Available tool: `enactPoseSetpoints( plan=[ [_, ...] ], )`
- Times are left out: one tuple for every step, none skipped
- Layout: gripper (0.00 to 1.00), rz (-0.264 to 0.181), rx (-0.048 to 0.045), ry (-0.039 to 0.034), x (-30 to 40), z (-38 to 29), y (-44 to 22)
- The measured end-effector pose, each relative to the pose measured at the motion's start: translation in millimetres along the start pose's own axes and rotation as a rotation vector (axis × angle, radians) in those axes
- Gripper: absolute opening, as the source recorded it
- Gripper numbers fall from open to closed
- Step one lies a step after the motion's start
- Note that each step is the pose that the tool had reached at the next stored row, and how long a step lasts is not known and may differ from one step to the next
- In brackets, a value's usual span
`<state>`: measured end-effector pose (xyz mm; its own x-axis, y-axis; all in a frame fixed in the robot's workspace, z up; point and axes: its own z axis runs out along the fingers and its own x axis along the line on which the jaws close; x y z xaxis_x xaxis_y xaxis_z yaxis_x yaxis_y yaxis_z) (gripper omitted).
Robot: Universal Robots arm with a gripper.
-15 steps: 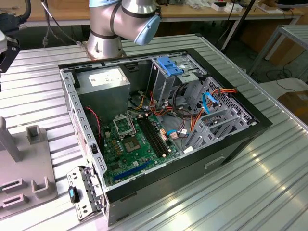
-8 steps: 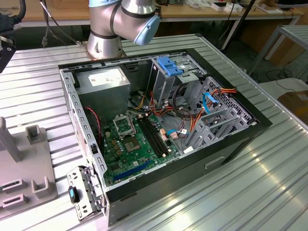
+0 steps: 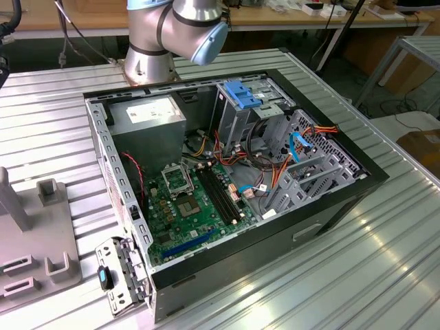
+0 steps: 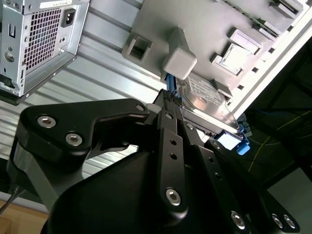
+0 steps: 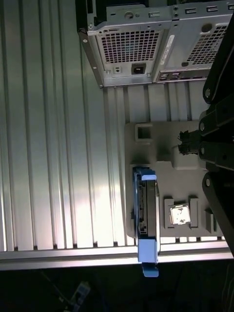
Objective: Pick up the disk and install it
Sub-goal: 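Reach for the disk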
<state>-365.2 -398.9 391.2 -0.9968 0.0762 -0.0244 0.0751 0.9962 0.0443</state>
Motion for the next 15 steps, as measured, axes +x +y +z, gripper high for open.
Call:
enactPoseSetpoints(
  plan=[
    [0.11, 0.000, 0.0000, 0.0000, 2.8, 0.0, -0.2],
    [0.11, 0.000, -0.0001, -0.0001, 4.9, -0.1, -0.4],
    [0.11, 0.000, 0.0000, 0.0000, 6.8, -0.1, -0.5],
    [0.11, 0.000, 0.0000, 0.0000, 9.9, -0.2, -0.8],
    [0.11, 0.000, 0.0000, 0.0000, 14.2, -0.1, -1.0],
    [0.11, 0.000, 0.0000, 0.0000, 17.0, -0.1, -1.0],
    [0.11, 0.000, 0.0000, 0.0000, 17.8, -0.2, -1.1],
    [0.11, 0.000, 0.0000, 0.0000, 17.8, -0.1, -1.1],
    [0.11, 0.000, 0.0000, 0.0000, 17.8, -0.2, -1.1],
    [0.11, 0.000, 0.0000, 0.0000, 17.9, -0.1, -1.0],
    [0.11, 0.000, 0.0000, -0.0001, 18.1, -0.1, -1.0],
    [0.11, 0.000, 0.0000, 0.0000, 18.7, -0.1, -0.9],
    [0.11, 0.000, 0.0000, 0.0000, 19.0, -0.1, -0.8],
    [0.11, 0.000, 0.0000, 0.0000, 19.7, -0.1, -0.8],
    [0.11, 0.000, 0.0000, 0.0000, 19.8, -0.2, -0.8]
  ],
)
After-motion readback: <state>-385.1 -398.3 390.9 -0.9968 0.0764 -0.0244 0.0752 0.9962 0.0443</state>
